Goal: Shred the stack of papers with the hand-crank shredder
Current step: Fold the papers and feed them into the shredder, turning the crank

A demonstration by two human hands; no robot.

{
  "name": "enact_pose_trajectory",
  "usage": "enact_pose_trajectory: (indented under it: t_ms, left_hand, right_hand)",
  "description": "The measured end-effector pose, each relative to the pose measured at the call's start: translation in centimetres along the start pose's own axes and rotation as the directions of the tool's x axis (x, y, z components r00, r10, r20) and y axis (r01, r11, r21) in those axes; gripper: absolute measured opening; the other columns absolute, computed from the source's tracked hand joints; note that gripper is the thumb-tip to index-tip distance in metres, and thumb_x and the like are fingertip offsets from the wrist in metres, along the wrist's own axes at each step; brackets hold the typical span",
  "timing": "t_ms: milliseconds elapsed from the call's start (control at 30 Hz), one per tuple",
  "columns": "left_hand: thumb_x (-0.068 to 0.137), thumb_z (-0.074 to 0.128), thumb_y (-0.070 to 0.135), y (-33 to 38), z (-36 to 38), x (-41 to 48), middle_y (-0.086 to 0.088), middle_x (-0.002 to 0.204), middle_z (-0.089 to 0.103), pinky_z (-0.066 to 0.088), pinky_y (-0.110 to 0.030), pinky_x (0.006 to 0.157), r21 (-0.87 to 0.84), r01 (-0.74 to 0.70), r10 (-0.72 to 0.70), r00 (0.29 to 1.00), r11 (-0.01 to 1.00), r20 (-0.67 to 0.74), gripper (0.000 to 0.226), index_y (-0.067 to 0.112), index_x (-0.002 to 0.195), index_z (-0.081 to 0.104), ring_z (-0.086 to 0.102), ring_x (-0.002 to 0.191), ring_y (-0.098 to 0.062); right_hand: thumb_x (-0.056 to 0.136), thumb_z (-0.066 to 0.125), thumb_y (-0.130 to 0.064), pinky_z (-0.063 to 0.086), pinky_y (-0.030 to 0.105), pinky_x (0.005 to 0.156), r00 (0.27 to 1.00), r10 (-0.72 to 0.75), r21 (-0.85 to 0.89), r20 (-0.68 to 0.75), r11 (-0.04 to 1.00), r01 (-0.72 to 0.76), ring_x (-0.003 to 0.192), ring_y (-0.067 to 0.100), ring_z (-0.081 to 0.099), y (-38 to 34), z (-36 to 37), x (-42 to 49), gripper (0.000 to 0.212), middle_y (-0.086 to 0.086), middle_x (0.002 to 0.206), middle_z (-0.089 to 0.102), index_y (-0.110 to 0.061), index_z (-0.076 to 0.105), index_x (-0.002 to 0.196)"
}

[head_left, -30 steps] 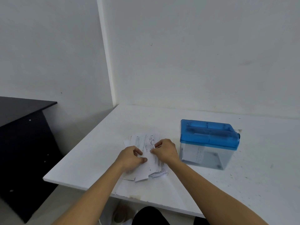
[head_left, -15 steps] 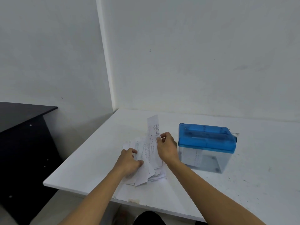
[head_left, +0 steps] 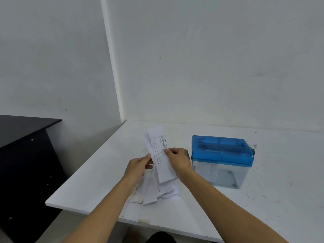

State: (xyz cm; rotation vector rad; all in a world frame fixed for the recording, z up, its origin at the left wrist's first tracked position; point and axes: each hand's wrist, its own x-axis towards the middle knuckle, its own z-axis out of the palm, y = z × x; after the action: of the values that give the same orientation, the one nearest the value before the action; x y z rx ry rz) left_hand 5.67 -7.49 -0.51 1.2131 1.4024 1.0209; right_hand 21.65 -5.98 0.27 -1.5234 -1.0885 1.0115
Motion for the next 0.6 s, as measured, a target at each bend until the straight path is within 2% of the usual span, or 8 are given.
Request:
enact_pose_trajectory:
  t_ms: [67,167,300,433,500,600]
  left_hand:
    - [0.099,0.061,0.035,0.0,0.2,0.3,0.011,0.095,0.075,0.044,-0.028,0.077,-0.058,0.022,-0.024,1.0,0.998,-0.021,0.021,0.02,0.097,0.076,0.068,0.091,-0.008]
    - [0.092,0.072,0.033,0.0,0.4,0.7,0.007,0.094,0.075,0.044,-0.028,0.074,-0.132,0.079,-0.088,0.994,0.988,-0.061,0.015,0.018,0.094,0.076,0.066,0.087,-0.012]
    - [0.084,0.081,0.033,-0.1,0.6,1.1,0.002,0.096,0.076,0.041,-0.027,0.063,-0.184,0.131,-0.152,0.983,0.974,-0.102,0.023,0.014,0.097,0.079,0.061,0.08,-0.013]
    - [0.08,0.084,0.036,-0.4,0.7,1.5,0.001,0.092,0.076,0.04,-0.024,0.056,-0.23,0.159,-0.199,0.966,0.96,-0.162,0.028,0.011,0.092,0.078,0.057,0.072,-0.015]
    - [0.083,0.082,0.033,-0.4,0.8,1.8,-0.002,0.081,0.073,0.037,-0.024,0.052,-0.256,0.199,-0.245,0.956,0.946,-0.164,0.026,0.007,0.086,0.076,0.052,0.063,-0.015]
    - [0.091,0.074,0.024,-0.6,0.9,2.0,-0.004,0.059,0.061,0.032,-0.025,0.05,-0.258,0.27,-0.313,0.939,0.928,-0.145,0.023,0.006,0.076,0.067,0.044,0.052,-0.015]
  right_hand:
    - [0.098,0.061,-0.034,0.052,0.021,0.064,1.0,0.004,-0.007,0.014,1.0,-0.004,0.092,0.016,0.068,0.0,0.1,0.0,0.031,0.0,0.11,0.07,-0.017,0.065,0.124]
    - [0.097,0.063,-0.035,0.056,0.025,0.072,1.0,-0.009,-0.038,0.026,0.999,0.01,0.093,0.017,0.068,0.0,0.2,0.2,0.034,0.0,0.111,0.07,-0.02,0.062,0.127]
    - [0.093,0.068,-0.033,0.053,0.024,0.075,0.999,-0.041,-0.079,0.006,0.996,0.041,0.096,0.018,0.067,-0.1,0.2,0.4,0.035,0.001,0.11,0.069,-0.017,0.064,0.124]
    - [0.093,0.069,-0.029,0.055,0.029,0.084,0.998,-0.06,-0.095,-0.024,0.994,0.058,0.097,0.018,0.066,-0.4,0.4,0.6,0.031,0.002,0.111,0.069,-0.015,0.064,0.121]
    - [0.094,0.069,-0.027,0.056,0.031,0.088,0.997,-0.059,-0.058,-0.042,0.997,0.056,0.097,0.018,0.066,-0.5,0.5,0.8,0.025,0.001,0.107,0.07,-0.015,0.067,0.115]
    - [0.095,0.066,-0.026,0.059,0.034,0.084,0.998,-0.017,0.034,-0.055,0.999,0.019,0.091,0.017,0.069,-0.9,0.6,0.9,0.012,0.001,0.1,0.073,-0.017,0.068,0.101]
